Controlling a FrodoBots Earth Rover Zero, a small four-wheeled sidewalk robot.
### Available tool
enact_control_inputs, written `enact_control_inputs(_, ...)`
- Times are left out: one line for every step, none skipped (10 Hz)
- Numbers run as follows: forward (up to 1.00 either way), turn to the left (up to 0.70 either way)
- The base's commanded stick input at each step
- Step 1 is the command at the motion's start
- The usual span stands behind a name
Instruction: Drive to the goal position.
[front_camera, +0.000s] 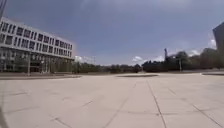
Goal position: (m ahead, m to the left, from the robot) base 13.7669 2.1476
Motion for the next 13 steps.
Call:
enact_control_inputs(0.50,0.01)
enact_control_inputs(0.50,0.01)
enact_control_inputs(0.50,0.01)
enact_control_inputs(0.50,0.01)
enact_control_inputs(0.50,0.01)
enact_control_inputs(0.50,0.01)
enact_control_inputs(0.50,0.01)
enact_control_inputs(0.50,0.01)
enact_control_inputs(0.50,0.01)
enact_control_inputs(0.50,0.01)
enact_control_inputs(0.50,0.01)
enact_control_inputs(0.50,0.01)
enact_control_inputs(0.50,0.01)
